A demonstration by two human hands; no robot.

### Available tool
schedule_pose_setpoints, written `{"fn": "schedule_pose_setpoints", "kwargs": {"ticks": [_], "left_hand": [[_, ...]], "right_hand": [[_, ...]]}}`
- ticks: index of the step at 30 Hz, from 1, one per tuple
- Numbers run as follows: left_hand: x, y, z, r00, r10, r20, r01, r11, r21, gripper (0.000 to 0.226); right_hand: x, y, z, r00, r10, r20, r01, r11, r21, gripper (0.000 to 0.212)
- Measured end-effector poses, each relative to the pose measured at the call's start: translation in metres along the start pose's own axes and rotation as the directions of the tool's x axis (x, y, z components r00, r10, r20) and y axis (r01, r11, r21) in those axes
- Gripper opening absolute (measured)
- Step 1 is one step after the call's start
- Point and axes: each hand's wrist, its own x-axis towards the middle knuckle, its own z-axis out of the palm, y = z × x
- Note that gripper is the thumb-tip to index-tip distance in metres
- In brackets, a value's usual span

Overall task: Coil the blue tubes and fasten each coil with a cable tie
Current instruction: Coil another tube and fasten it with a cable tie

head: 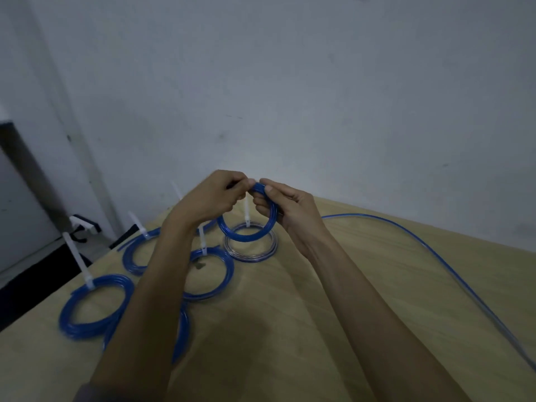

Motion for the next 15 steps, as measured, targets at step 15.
{"fn": "schedule_pose_setpoints", "kwargs": {"ticks": [15], "left_hand": [[-0.016, -0.053, -0.085, 0.911, -0.118, -0.395, 0.166, 0.982, 0.089, 0.032]], "right_hand": [[0.092, 0.080, 0.051, 0.994, 0.013, 0.106, 0.098, 0.289, -0.952, 0.021]]}}
